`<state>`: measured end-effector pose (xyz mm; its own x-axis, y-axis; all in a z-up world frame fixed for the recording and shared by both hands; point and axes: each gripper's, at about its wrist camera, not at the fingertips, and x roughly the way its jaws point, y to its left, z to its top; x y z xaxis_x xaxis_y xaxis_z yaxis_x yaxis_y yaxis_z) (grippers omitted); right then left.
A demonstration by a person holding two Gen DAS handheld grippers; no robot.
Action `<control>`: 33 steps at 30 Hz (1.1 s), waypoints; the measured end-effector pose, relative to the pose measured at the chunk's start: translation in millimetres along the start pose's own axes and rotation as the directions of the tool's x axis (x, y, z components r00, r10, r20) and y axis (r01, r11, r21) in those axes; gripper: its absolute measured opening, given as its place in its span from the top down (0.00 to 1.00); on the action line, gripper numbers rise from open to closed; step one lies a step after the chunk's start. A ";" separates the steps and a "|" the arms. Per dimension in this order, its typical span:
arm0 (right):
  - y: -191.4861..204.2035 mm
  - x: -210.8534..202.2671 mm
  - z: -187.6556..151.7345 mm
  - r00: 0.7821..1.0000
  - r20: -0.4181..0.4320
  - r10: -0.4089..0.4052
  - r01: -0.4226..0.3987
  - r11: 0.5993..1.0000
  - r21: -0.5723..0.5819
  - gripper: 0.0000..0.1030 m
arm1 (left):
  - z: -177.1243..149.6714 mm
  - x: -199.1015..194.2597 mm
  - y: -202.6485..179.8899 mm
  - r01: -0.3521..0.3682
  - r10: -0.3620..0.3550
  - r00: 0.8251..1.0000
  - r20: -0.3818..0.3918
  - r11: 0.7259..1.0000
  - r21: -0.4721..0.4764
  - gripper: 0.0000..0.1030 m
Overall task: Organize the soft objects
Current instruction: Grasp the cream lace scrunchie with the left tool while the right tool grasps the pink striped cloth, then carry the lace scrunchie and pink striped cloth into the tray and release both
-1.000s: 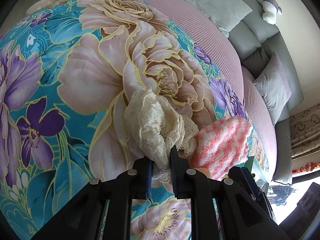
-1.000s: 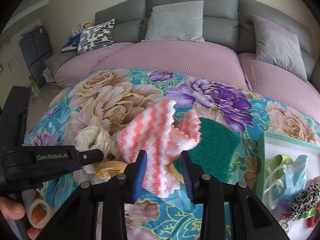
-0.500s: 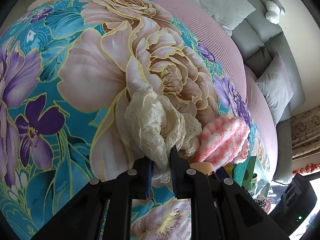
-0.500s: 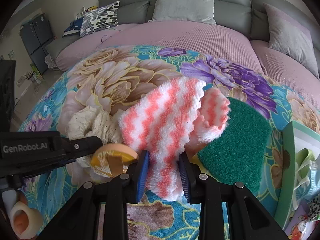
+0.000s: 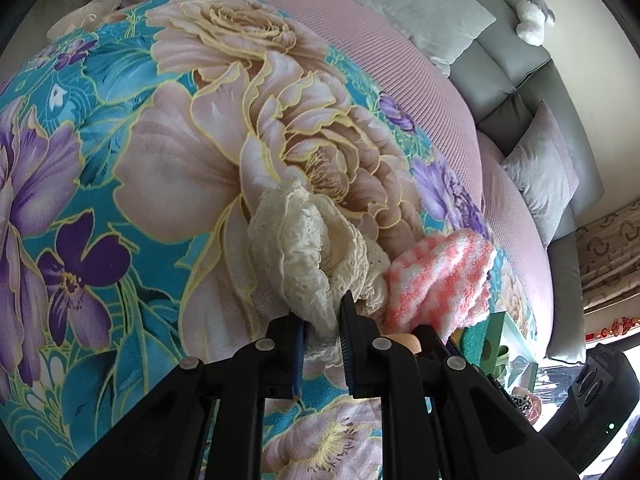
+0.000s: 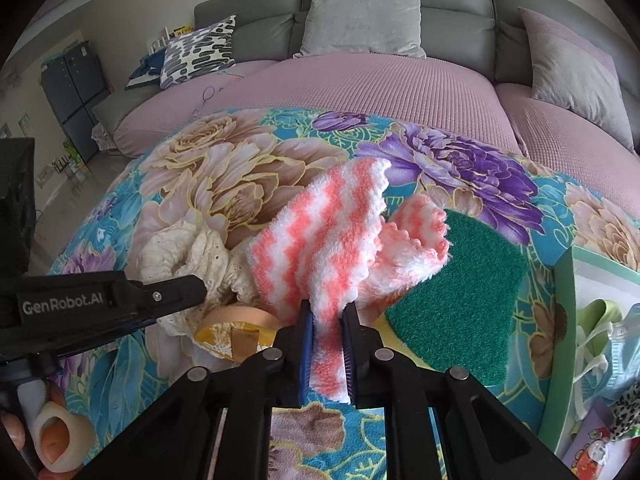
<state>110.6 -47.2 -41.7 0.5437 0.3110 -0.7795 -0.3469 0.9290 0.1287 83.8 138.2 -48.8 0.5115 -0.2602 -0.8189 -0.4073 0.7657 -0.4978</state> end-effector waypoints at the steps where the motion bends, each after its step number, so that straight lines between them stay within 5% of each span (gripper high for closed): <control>1: -0.7 -3.4 1.1 1.000 0.008 0.003 -0.003 1.000 0.003 0.87 | 0.8 -3.6 -0.9 0.005 -0.005 1.000 0.011 1.000 0.005 0.85; 15: -12.4 -88.0 17.1 0.977 0.212 0.002 -0.009 0.999 0.031 0.87 | 2.6 -81.5 -23.4 0.067 -0.088 0.969 0.232 0.993 0.097 0.85; 33: -74.2 -158.7 -15.2 0.953 0.278 -0.116 0.061 0.978 0.199 0.87 | -11.9 -100.3 -62.7 0.065 -0.112 0.958 0.265 0.981 0.182 0.85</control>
<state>38.3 -168.5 63.1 0.7713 0.2444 -0.5876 -0.1538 0.9675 0.2006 49.1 109.3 61.1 0.7361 -0.1793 -0.6527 -0.2290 0.8415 -0.4894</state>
